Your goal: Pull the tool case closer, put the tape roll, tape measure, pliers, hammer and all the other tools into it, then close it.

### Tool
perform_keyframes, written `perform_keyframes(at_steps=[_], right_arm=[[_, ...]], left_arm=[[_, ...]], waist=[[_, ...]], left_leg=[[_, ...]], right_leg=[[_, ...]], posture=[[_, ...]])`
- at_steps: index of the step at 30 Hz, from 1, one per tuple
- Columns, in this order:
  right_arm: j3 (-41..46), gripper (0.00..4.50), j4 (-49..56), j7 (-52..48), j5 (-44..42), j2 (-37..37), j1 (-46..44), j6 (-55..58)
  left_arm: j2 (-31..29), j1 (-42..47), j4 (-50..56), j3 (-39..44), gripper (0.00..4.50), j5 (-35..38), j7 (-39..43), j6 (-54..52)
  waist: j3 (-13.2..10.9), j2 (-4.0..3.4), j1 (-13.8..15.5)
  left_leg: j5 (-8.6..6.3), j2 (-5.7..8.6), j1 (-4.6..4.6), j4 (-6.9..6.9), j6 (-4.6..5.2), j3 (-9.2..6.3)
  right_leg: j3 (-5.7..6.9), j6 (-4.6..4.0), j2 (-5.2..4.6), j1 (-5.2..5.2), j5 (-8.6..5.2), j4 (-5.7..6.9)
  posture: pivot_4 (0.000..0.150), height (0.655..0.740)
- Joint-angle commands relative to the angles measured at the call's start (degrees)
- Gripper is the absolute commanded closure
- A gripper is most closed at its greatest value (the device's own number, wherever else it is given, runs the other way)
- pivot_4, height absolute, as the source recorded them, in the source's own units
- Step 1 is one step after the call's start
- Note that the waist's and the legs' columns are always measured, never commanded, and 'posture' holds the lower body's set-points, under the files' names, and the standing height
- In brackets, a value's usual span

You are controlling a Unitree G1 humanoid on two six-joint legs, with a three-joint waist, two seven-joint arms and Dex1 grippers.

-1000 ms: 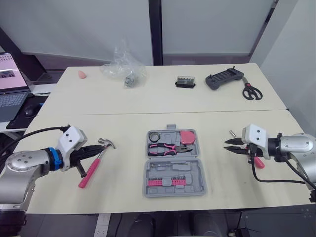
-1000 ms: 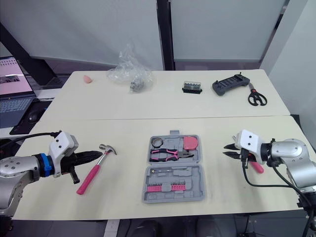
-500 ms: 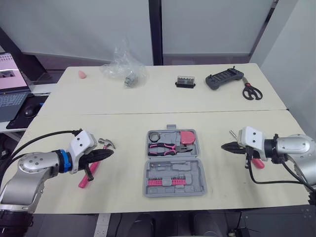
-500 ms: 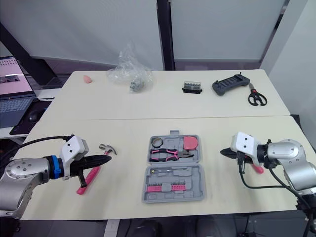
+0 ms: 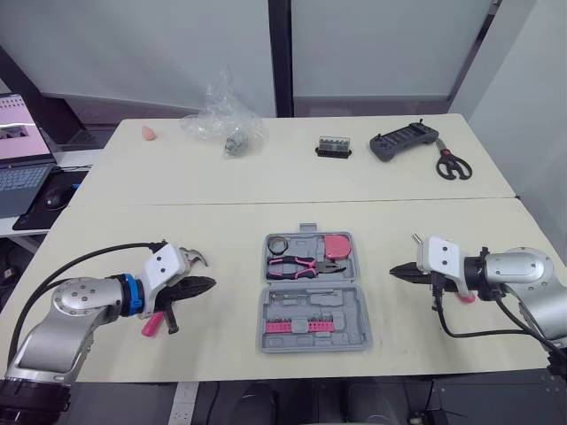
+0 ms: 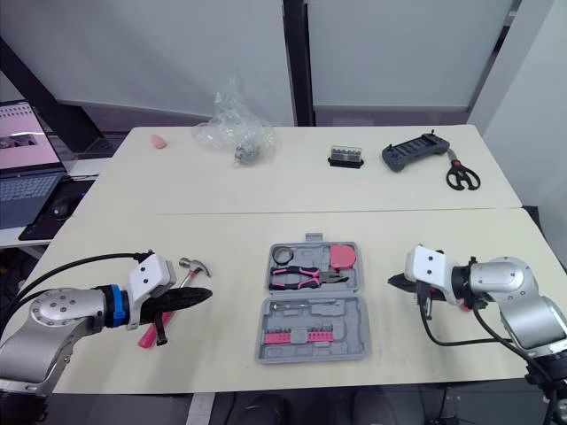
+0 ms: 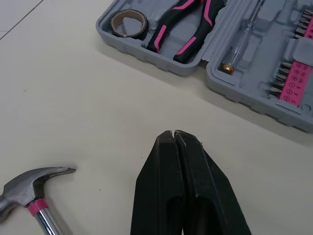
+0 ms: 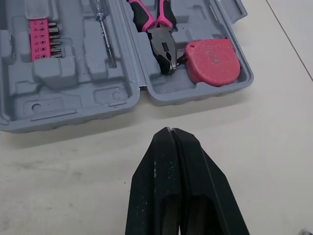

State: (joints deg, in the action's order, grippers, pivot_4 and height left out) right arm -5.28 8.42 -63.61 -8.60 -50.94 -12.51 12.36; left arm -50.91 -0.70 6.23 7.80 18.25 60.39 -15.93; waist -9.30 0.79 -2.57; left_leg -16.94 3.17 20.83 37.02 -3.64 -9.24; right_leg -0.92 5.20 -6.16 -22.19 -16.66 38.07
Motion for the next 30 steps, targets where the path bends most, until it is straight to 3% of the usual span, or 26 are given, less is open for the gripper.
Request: perform_keyframes(at_steps=[1, 6, 13, 18, 23, 30], right_arm=[[4.45, 3.97, 4.89, -1.02, -8.15, 1.25, -1.56, 4.89], [5.81, 2.90, 10.45, -1.11, -17.35, 3.37, -6.08, 13.51], [7.42, 1.51, 6.01, -2.42, -16.14, 0.47, -6.06, 12.03], [5.78, 0.03, 7.55, -1.94, -16.88, 2.01, -7.15, 12.30], [3.85, 0.03, 9.12, -2.65, -18.64, 4.17, -10.47, 13.70], [3.19, 0.03, 14.78, -2.25, -23.11, 5.45, -14.02, 18.73]], left_arm=[[0.60, -4.01, 2.39, 8.06, 3.71, 5.17, -0.30, -1.48], [3.43, -15.77, 5.73, 19.72, 2.20, 9.55, -1.71, -3.63], [8.88, -24.69, 9.86, 27.87, 0.02, 12.15, -5.69, -4.70], [11.73, -27.82, 9.92, 32.21, 0.00, 13.36, -7.76, -5.12], [12.51, -25.64, 9.44, 31.88, 0.00, 13.61, -12.17, -7.83], [10.68, -12.72, 6.24, 21.37, 0.00, 8.71, -19.08, -12.84]], waist=[[0.00, 0.00, -0.25], [-0.02, 0.01, -0.57], [-0.03, 0.14, 1.72], [-0.03, 0.13, 1.73], [-0.03, 0.13, 0.86], [-0.03, 0.14, 1.33]], left_leg=[[0.00, -0.01, 0.00, -0.01, 0.00, 0.01], [-0.01, -0.08, 0.00, -0.02, 0.01, 0.02], [-0.02, -0.06, 0.03, 0.00, 0.01, -0.01], [-0.02, -0.07, 0.01, -0.01, 0.01, 0.02], [-0.02, -0.08, 0.02, -0.02, 0.01, 0.01], [-0.01, -0.01, 0.02, 0.01, 0.01, -0.07]], right_leg=[[-0.02, 0.00, 0.00, -0.01, 0.00, -0.01], [-0.04, 0.00, 0.02, -0.04, 0.00, -0.07], [0.08, 0.00, -0.01, 0.08, 0.00, -0.15], [0.06, -0.01, -0.01, 0.09, 0.00, -0.15], [0.06, -0.01, 0.00, 0.08, 0.00, -0.15], [0.09, -0.01, -0.03, 0.11, 0.00, -0.13]], posture=[[0.150, 0.7400], [0.150, 0.7400], [0.150, 0.7400], [0.150, 0.7400], [0.150, 0.7400], [0.150, 0.7400]])
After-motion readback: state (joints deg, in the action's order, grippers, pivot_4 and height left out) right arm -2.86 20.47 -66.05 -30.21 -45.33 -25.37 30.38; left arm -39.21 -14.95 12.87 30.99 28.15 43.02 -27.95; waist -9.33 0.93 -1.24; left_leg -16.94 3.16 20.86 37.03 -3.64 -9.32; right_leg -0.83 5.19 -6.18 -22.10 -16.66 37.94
